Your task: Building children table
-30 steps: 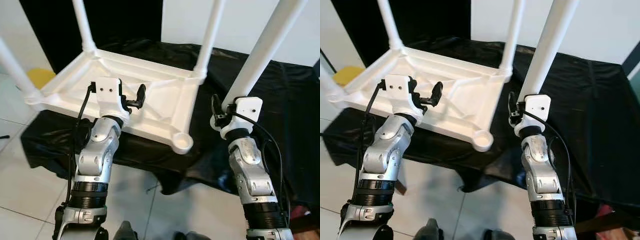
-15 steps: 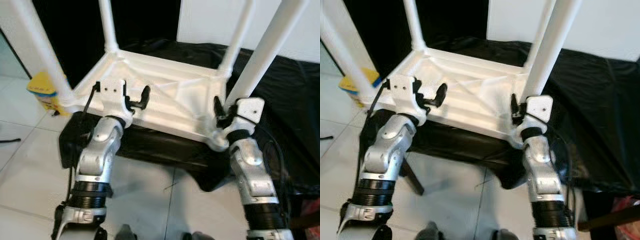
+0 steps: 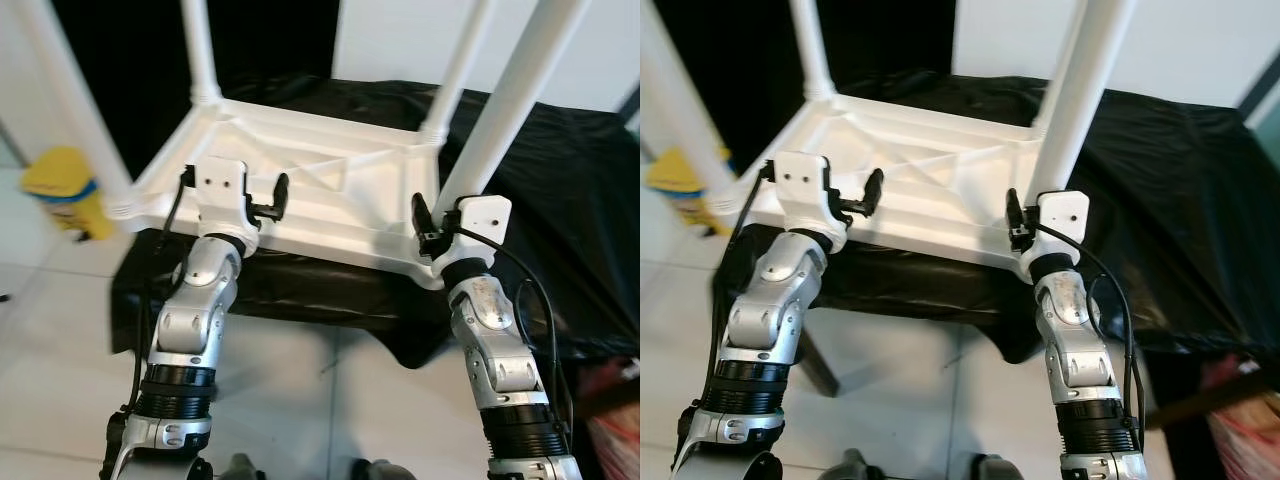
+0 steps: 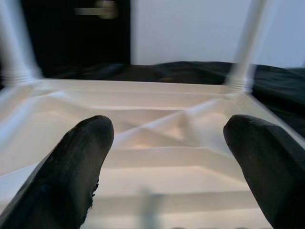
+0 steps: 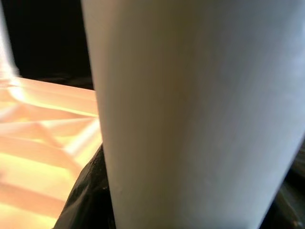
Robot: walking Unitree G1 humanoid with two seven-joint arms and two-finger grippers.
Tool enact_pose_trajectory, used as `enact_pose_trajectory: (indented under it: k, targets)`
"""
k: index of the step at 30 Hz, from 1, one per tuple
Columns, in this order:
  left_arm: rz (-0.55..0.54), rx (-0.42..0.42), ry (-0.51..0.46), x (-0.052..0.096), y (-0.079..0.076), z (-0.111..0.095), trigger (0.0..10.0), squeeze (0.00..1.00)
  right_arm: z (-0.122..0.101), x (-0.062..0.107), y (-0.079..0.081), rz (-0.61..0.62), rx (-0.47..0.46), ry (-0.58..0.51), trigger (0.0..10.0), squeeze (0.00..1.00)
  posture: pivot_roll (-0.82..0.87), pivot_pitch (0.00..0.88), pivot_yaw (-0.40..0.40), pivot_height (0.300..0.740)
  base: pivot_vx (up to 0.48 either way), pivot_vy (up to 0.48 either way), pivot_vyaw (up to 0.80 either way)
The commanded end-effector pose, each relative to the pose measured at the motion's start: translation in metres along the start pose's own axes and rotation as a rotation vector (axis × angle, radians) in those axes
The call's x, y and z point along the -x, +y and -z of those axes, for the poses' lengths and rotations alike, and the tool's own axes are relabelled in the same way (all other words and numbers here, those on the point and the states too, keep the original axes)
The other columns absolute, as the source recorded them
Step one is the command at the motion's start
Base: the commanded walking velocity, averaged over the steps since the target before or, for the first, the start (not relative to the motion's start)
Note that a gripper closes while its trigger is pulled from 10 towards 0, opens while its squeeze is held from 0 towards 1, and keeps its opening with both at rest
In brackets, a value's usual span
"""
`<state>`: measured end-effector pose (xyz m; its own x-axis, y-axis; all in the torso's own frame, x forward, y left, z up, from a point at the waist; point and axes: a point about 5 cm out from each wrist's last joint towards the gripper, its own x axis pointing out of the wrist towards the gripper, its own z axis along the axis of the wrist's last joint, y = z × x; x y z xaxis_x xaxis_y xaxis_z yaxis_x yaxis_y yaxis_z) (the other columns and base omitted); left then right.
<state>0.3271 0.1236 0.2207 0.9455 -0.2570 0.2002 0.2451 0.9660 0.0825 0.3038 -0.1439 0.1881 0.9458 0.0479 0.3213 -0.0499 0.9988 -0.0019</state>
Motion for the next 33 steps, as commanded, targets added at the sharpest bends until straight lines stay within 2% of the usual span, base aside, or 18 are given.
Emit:
enact_pose_trajectory:
  k: [1, 4, 8, 15, 18, 19, 20, 21, 22, 25, 26, 33]
  targets:
    - [-0.035, -0.022, -0.013, -0.003, 0.002, -0.003, 10.0, 0.00, 0.003, -0.001, -0.002, 0.008, -0.001, 0.019, 10.0, 0.00, 0.10, 0.105, -0.111, 0.740, 0.000, 0.000, -0.80]
    - [-0.049, -0.027, -0.015, -0.004, 0.004, -0.006, 10.0, 0.00, 0.005, -0.002, -0.001, 0.003, -0.009, 0.026, 10.0, 0.00, 0.12, 0.105, -0.103, 0.740, 0.000, 0.000, -0.79]
    - [-0.060, -0.021, -0.024, -0.005, 0.005, -0.013, 10.0, 0.00, 0.014, -0.007, 0.000, 0.013, -0.053, 0.092, 10.0, 0.00, 0.13, 0.115, -0.087, 0.740, 0.000, 0.000, 0.00]
    - [-0.012, -0.034, -0.012, -0.004, 0.000, -0.010, 10.0, 0.00, 0.019, -0.010, 0.000, 0.017, -0.042, 0.125, 10.0, 0.00, 0.13, 0.127, -0.085, 0.740, 0.000, 0.000, 0.00]
    - [0.110, -0.073, -0.002, -0.002, -0.013, -0.004, 10.0, 0.00, 0.024, -0.009, -0.001, 0.009, -0.041, 0.152, 10.0, 0.00, 0.12, 0.142, -0.074, 0.740, 0.000, 0.000, 0.00]
    - [0.110, -0.073, -0.002, -0.002, -0.013, -0.004, 10.0, 0.00, 0.024, -0.009, -0.001, 0.009, -0.041, 0.152, 10.0, 0.00, 0.12, 0.142, -0.074, 0.740, 0.000, 0.000, 0.00]
    - [0.177, -0.093, 0.007, 0.001, -0.020, -0.001, 10.0, 0.00, 0.026, -0.008, -0.001, 0.002, -0.039, 0.162, 10.0, 0.00, 0.12, 0.146, -0.067, 0.740, 0.000, 0.000, 0.00]
    - [0.177, -0.093, 0.007, 0.001, -0.020, -0.001, 10.0, 0.00, 0.026, -0.008, -0.001, 0.002, -0.039, 0.162, 10.0, 0.00, 0.12, 0.146, -0.067, 0.740, 0.000, 0.000, 0.00]
    - [0.242, -0.107, 0.008, 0.004, -0.028, 0.001, 10.0, 0.00, 0.029, -0.008, -0.002, 0.001, -0.043, 0.169, 10.0, 0.00, 0.11, 0.147, -0.063, 0.740, 0.000, 0.000, 0.00]
    - [0.297, -0.114, 0.015, 0.008, -0.035, 0.004, 10.0, 0.00, 0.031, -0.008, -0.003, 0.004, -0.043, 0.169, 10.0, 0.00, 0.11, 0.147, -0.063, 0.740, 0.000, 0.000, 0.00]
    - [0.355, -0.122, 0.021, 0.012, -0.043, 0.006, 10.0, 0.00, 0.033, -0.008, -0.003, -0.002, -0.056, 0.175, 10.0, 0.00, 0.11, 0.148, -0.057, 0.740, 0.000, 0.000, 0.00]
    - [0.476, -0.114, 0.044, 0.023, -0.061, 0.012, 10.0, 0.00, 0.042, -0.010, 0.001, -0.067, -0.066, 0.190, 10.0, 0.00, 0.10, 0.151, -0.055, 0.740, 0.000, 0.000, 0.00]
